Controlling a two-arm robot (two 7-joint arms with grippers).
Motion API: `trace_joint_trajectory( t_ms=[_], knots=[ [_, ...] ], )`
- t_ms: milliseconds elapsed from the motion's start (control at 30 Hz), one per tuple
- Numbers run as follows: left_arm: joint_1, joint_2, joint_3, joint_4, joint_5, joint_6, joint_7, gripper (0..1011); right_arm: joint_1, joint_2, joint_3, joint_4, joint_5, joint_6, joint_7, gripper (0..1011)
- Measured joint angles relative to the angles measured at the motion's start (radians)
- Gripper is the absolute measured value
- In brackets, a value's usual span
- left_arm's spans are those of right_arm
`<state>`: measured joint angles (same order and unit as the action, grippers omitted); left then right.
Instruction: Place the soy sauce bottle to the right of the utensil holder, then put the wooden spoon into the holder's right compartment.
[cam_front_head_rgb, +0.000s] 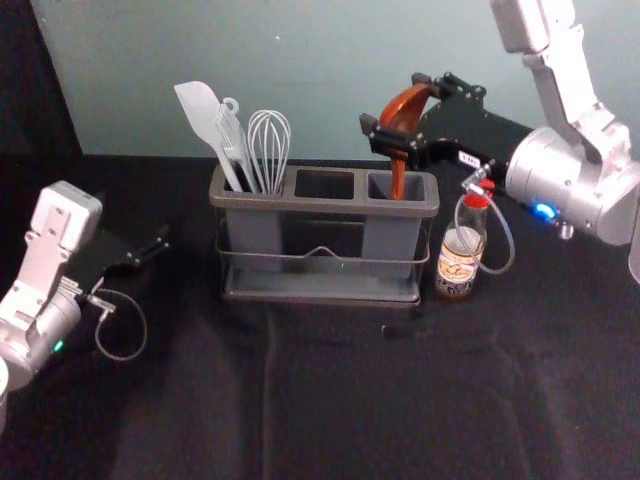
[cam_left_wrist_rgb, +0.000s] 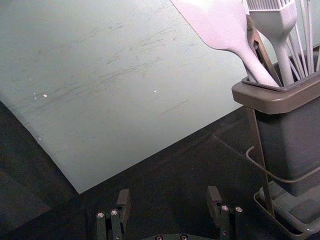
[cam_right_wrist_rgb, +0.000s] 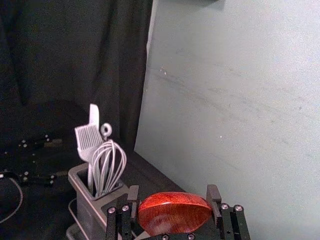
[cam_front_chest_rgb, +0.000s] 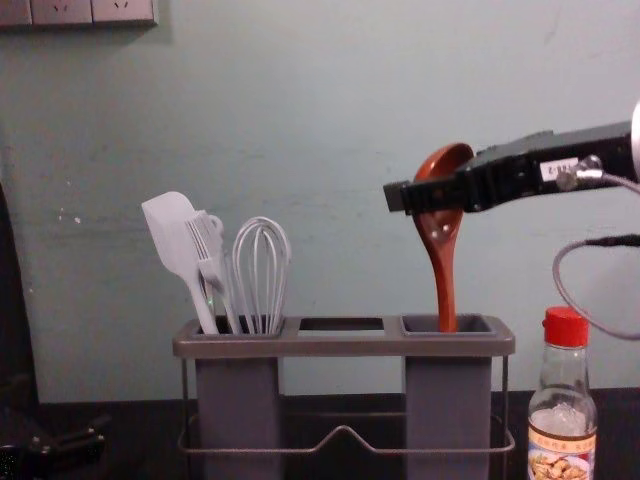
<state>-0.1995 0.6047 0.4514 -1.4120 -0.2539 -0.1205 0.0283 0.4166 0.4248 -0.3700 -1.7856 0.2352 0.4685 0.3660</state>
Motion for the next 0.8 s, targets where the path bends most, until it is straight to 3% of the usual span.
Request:
trace_joint_trajectory(
  t_ms=[800],
  knots=[
    [0.0,0.0,0.0,0.0,0.0,0.0,0.0,1005,-0.044,-0.011,-0.019,0.045,-0.001,0.012,-0.011,841]
  ],
)
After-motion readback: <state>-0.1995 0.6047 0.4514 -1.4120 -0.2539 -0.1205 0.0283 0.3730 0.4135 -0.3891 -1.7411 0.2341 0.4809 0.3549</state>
